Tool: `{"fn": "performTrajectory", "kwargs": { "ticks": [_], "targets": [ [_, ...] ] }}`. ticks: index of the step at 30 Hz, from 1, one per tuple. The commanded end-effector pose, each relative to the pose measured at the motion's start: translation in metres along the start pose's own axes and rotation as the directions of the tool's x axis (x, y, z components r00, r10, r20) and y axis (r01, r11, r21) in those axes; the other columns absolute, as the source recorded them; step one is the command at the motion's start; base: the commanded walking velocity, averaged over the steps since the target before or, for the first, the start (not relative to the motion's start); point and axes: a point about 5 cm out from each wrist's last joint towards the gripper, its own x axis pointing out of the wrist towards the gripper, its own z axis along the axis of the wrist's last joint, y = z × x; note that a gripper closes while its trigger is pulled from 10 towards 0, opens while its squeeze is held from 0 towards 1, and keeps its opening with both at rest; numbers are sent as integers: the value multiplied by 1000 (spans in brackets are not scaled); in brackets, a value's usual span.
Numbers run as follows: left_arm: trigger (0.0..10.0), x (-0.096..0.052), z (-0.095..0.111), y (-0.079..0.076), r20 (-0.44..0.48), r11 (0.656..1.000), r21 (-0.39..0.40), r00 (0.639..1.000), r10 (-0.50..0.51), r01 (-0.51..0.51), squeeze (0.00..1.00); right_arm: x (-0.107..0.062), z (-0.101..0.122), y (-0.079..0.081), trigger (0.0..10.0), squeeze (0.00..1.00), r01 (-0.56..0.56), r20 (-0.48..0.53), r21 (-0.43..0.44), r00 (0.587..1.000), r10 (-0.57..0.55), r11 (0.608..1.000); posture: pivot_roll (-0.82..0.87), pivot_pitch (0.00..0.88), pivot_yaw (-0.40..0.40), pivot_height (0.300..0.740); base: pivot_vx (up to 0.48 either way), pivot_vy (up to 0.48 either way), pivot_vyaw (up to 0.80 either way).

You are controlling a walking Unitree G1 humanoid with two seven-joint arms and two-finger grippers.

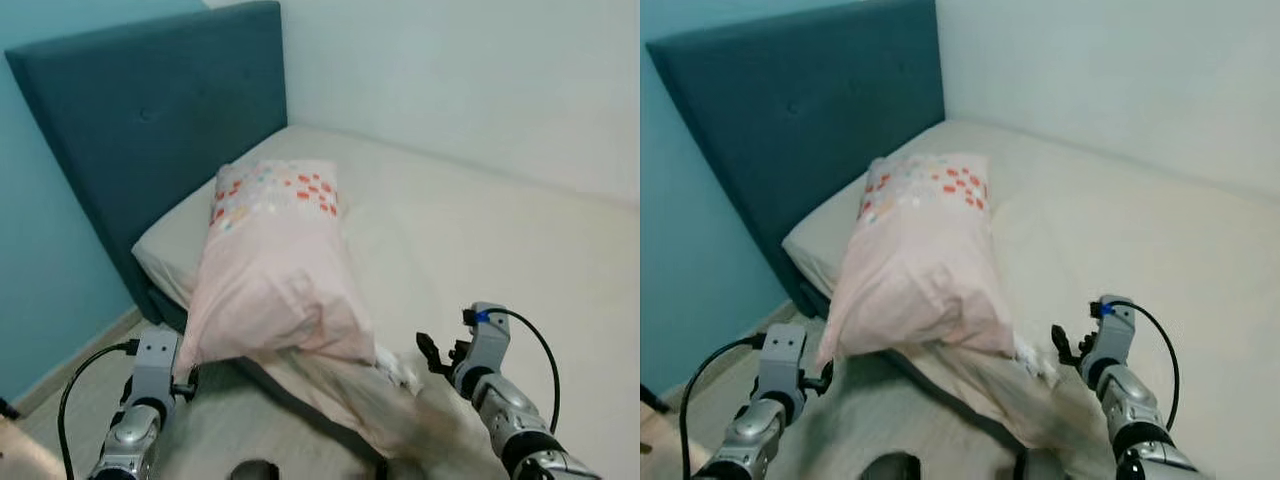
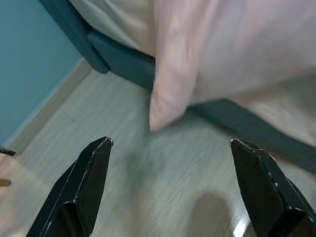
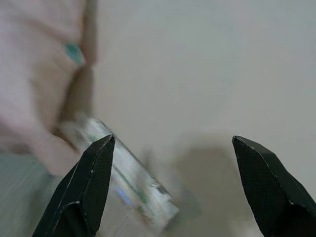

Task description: Clean up the room

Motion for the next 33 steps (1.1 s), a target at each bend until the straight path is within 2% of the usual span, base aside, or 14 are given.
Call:
{"fn": "performTrajectory", "kwargs": {
  "ticks": [1,3,5,7,9,10,11,14,18,20,24,25,29,33],
  "targets": [
    [10000,1,3,4,15,1000,19,1000,3,-3,0,0,5,-4,10000,0,19,24,25,1000,-19,1000,4,78,8,556,0,0,0],
    [10000,0,3,4,26,999,36,1000,-9,8,0,-1,11,-8,10000,0,21,65,93,997,-27,995,13,95,16,541,0,0,0],
    [10000,0,3,4,27,999,38,1000,-10,9,0,-1,11,-9,10000,0,20,70,100,997,-27,995,13,95,16,536,0,0,0],
    [10000,-1,3,4,37,999,45,999,-17,15,0,-1,16,-9,10000,0,-20,125,206,992,-6,978,22,113,21,526,0,0,0],
    [10000,-3,2,7,48,998,61,999,-24,21,0,0,21,1,10000,0,-145,199,312,976,84,939,33,137,26,516,0,0,0],
    [10000,-3,2,7,48,998,61,999,-24,21,0,0,21,1,10000,0,-145,199,312,976,84,939,33,137,26,516,0,0,0],
    [10000,-5,0,9,53,997,71,998,-27,23,0,2,23,14,10000,0,-249,234,319,956,178,915,38,146,27,506,0,0,0],
    [10000,-8,-3,11,58,997,79,998,-31,27,0,4,21,24,10000,0,-296,227,266,944,239,917,45,160,31,491,0,0,0],
    [10000,-10,-4,11,64,996,84,997,-36,31,0,4,23,26,10000,0,-305,232,235,940,251,923,49,171,32,482,0,0,0],
    [10000,-13,-6,9,78,995,90,996,-50,43,0,8,34,29,10000,0,-296,224,137,939,261,945,52,196,32,482,0,0,0],
    [10000,-15,-8,9,84,995,92,995,-57,49,0,9,39,29,10000,0,-273,212,81,944,251,958,52,213,32,482,0,0,0],
    [10000,-18,-10,7,86,994,95,994,-65,57,0,11,51,28,10000,0,-259,232,68,943,237,964,54,230,33,482,0,0,0],
    [10000,-24,-17,3,81,992,105,993,-81,72,0,15,77,35,10000,0,-289,304,76,918,254,954,52,249,34,482,0,0,0],
    [10000,-29,-23,0,79,992,101,993,-90,82,0,20,88,54,10000,0,-369,301,27,889,344,929,60,266,25,482,0,0,0]
  ]
}}
